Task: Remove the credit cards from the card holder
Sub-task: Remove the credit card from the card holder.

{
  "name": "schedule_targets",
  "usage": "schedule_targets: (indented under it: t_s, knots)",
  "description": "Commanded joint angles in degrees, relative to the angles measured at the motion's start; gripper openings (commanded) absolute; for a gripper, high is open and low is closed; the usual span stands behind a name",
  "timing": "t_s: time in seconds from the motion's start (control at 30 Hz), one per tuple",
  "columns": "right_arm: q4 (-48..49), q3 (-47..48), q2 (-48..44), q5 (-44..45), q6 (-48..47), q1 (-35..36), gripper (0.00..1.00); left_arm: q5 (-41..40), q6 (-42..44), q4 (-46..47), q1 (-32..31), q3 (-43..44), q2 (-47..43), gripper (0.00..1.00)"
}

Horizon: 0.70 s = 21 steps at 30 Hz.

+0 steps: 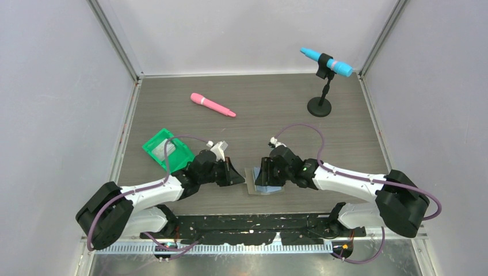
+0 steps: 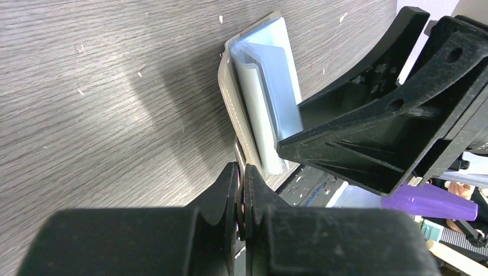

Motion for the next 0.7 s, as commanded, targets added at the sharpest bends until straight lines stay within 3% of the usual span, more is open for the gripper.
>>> schedule_targets:
  t_s: [0.0,0.33,0.67]
  knots:
    - [-1.26,0.42,-1.63,2.8,-0.86,0.21,0.51,-1.18,1.27,0.08,-0.22,0.16,-1.43,0.0]
    - [-5.93,1.98,-3.68,5.98,-2.14,0.21,0.52,-1.43,1.43,-0.31,-0.22,0.22,-1.53,0.0]
    - [-9.58,3.12,-3.77,9.73,-3.56,0.21,0.6,-1.53,1.53,-0.45,-0.22,0.15,-1.7,0.0]
